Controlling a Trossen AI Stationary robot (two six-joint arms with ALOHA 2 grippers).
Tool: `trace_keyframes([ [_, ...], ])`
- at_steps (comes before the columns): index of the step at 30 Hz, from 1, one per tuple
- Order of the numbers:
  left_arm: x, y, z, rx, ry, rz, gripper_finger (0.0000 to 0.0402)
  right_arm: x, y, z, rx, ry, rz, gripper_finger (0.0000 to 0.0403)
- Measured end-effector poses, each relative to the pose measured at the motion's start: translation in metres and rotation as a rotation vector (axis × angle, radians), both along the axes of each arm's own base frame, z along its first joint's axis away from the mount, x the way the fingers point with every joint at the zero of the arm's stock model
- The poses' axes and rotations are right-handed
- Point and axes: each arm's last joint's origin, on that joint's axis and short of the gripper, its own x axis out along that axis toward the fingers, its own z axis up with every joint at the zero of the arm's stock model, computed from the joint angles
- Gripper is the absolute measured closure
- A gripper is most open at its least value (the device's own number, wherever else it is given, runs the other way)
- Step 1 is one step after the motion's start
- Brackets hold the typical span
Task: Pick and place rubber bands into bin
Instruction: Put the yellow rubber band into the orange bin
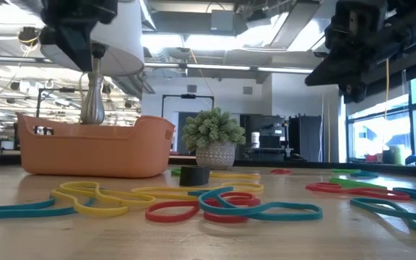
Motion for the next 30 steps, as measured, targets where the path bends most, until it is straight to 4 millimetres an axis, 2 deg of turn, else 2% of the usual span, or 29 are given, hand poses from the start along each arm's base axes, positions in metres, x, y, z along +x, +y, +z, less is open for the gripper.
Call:
trace_keyframes([
  [4, -0.001, 0.016, -0.013, -0.003, 0.08, -0.048, 0.04, 0.0, -0.001, 0.001, 0.016, -0.016, -0.057, 0.0389],
  [9, -0.009, 0.029, -0.047, -0.088, 0.203, -0.082, 0.04, 0.002, -0.001, 0.0, 0.052, -0.028, -0.088, 0.0395],
  [12, -0.009, 0.033, -0.069, -0.142, 0.185, -0.11, 0.04, 0.004, -0.001, -0.002, 0.07, -0.025, -0.098, 0.0399],
  [15, -0.003, 0.035, -0.084, -0.164, 0.093, -0.155, 0.04, 0.008, -0.001, -0.005, 0.071, -0.02, -0.104, 0.0398],
  [20, 0.009, 0.038, -0.095, -0.131, 0.001, -0.248, 0.04, 0.016, -0.001, -0.011, 0.071, -0.012, -0.14, 0.0391],
  [30, 0.024, 0.038, -0.123, -0.088, 0.185, -0.471, 0.04, 0.03, 0.0, -0.022, 0.07, 0.0, -0.145, 0.039],
])
